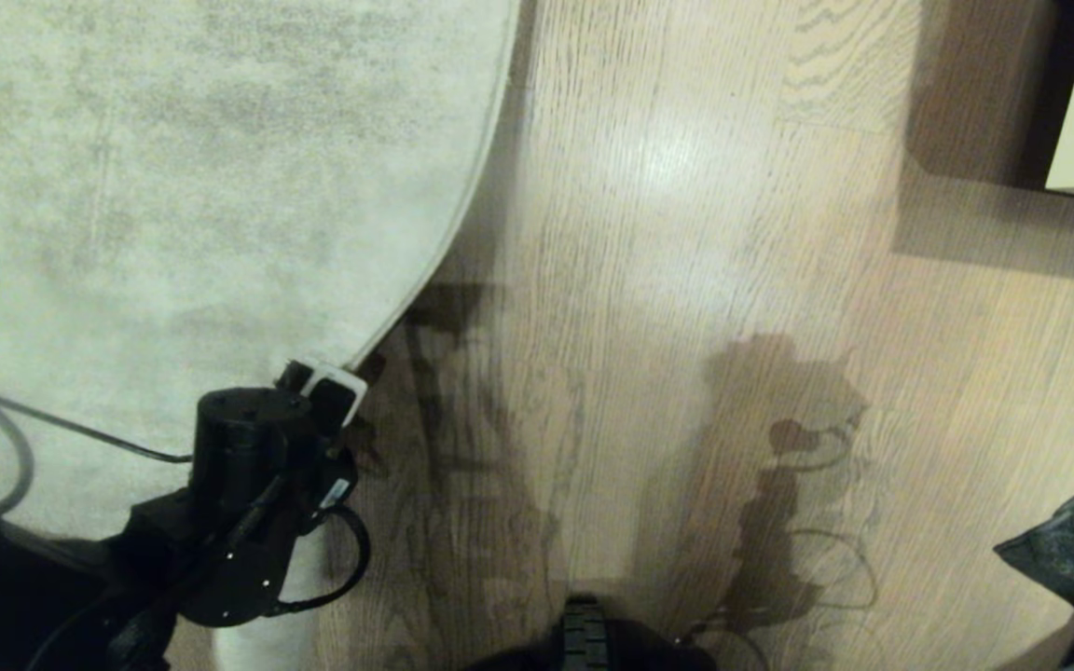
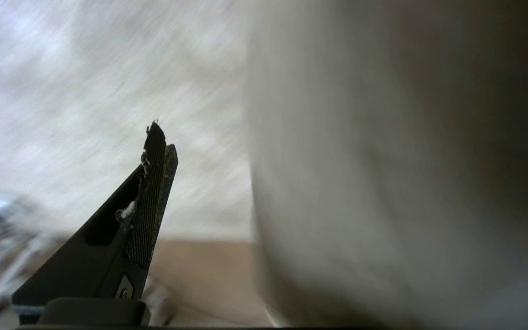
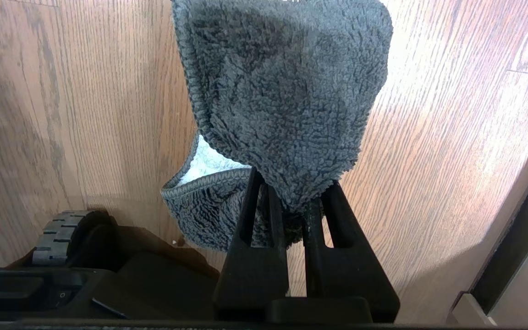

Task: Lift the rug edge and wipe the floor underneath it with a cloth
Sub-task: Lift up the carpet

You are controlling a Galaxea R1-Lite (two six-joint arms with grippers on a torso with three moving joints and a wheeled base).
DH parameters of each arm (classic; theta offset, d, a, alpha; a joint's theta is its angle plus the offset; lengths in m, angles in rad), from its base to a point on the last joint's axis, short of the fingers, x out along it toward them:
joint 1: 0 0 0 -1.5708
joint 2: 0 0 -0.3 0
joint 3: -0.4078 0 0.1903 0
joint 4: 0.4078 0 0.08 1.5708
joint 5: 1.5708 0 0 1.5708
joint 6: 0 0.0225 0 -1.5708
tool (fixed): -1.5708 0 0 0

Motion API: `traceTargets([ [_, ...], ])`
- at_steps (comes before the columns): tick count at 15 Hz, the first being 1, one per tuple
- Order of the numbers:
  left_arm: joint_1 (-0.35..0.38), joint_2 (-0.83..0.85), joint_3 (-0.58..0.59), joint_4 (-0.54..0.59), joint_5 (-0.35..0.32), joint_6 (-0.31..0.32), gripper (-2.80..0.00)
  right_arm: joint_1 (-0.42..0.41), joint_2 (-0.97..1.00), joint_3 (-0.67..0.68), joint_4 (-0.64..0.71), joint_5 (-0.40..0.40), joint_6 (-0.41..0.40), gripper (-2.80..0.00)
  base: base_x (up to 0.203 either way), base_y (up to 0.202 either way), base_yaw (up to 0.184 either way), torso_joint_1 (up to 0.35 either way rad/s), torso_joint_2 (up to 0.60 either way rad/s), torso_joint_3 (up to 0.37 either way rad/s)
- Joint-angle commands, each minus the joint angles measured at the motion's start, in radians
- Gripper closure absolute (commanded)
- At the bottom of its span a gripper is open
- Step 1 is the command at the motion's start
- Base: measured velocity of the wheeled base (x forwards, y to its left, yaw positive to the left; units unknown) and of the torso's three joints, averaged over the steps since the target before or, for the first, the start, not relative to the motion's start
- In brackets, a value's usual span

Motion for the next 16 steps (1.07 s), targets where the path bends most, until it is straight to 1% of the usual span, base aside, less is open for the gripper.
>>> traceTargets([
  [1,0.035,-0.078,0.07,-0.006,-0.006,0.019,-2.8,0.0,0.0,0.0,0.0,0.0,-0.001,0.0,0.0,0.0,0.0,0.0,0.0,0.0],
  [3,0.048,-0.09,0.106,-0.006,-0.007,0.023,-2.8,0.0,0.0,0.0,0.0,0.0,-0.001,0.0,0.0,0.0,0.0,0.0,0.0,0.0],
  [6,0.047,-0.105,0.147,-0.007,-0.01,0.013,-2.8,0.0,0.0,0.0,0.0,0.001,0.0,0.0,0.0,0.0,0.0,0.0,0.0,0.0],
  [10,0.043,-0.115,0.154,-0.007,-0.012,0.008,-2.8,0.0,0.0,0.0,0.0,0.001,0.0,0.0,0.0,0.0,0.0,0.0,0.0,0.0],
  [16,0.037,-0.125,0.185,-0.007,-0.015,-0.019,-2.8,0.0,0.0,0.0,0.0,0.0,-0.001,0.0,0.0,0.0,0.0,0.0,0.0,0.0],
])
